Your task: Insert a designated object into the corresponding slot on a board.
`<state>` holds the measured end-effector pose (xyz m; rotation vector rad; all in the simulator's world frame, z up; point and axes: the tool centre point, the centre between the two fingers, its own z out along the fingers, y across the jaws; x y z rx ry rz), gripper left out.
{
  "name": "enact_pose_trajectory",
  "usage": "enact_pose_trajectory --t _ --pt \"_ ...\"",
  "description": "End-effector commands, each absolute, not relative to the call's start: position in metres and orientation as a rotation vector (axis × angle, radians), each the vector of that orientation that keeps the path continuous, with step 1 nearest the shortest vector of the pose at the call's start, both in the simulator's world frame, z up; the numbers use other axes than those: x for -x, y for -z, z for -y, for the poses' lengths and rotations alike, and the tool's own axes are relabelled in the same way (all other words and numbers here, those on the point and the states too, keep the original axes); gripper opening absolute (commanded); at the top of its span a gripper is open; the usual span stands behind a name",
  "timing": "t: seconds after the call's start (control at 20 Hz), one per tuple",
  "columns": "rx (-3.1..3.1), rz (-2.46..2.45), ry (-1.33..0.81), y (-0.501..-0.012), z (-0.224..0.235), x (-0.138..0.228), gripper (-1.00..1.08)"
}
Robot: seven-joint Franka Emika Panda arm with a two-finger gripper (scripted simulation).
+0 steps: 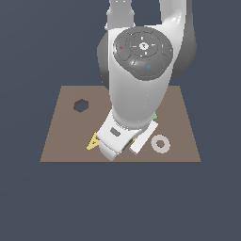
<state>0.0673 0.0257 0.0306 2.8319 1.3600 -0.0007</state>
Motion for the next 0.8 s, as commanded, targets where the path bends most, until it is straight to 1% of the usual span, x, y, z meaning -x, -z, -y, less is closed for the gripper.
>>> enact_pose_trajectory --t 0.0,0.75 --pt "-2.832 -1.360 0.000 -0.0300 -0.0260 -0.0674 -1.00" --pt "-2.811 -1.400 -0.001 -0.0307 -0.0263 -0.0644 -1.00"
